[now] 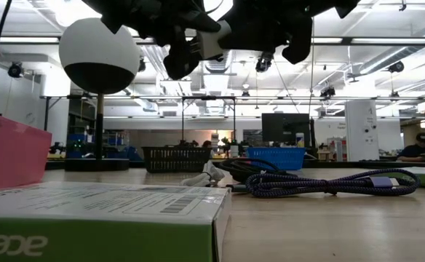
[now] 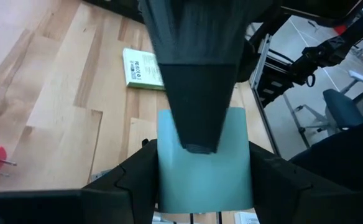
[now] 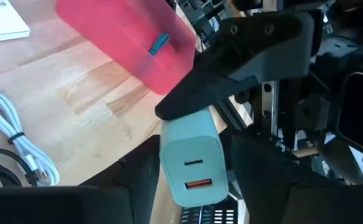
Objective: Pick and place items into bin
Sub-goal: Put the light blue charger adapter into the blue bin
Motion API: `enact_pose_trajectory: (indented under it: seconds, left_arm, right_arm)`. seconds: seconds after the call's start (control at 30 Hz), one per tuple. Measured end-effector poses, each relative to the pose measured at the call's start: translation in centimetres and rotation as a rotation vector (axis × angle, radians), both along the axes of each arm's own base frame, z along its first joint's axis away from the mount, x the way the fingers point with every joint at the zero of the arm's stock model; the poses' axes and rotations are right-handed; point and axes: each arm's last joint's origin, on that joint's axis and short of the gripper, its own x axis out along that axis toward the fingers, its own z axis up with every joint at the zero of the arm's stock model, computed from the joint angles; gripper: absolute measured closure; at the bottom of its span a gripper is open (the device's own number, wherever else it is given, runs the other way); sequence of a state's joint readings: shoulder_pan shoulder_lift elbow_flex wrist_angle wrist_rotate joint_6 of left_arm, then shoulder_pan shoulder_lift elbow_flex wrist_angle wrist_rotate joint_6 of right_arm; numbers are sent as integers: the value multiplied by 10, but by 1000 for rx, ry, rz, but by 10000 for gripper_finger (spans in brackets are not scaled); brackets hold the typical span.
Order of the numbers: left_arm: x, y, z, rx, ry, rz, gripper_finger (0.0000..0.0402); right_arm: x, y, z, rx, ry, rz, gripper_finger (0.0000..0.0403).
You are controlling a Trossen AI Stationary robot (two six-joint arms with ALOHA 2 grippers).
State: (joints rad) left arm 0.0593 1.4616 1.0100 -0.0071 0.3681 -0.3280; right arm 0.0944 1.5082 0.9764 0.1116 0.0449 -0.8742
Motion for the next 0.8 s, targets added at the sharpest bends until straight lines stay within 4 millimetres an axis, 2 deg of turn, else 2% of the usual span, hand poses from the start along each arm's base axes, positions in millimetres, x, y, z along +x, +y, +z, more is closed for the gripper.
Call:
enact_pose_trajectory:
  seconds: [0.27, 0.6, 0.8]
  left_arm:
    - [0, -1, 0, -20, 1, -17, 218]
    - [0, 0, 0, -28, 6, -9, 218]
    - [0, 1, 0, -36, 17, 37, 173]
  right_arm:
    - [0, 0, 0, 24, 3, -6, 270]
    - [0, 0, 0, 27, 3, -8, 276]
    - [0, -1, 0, 54, 5, -35, 290]
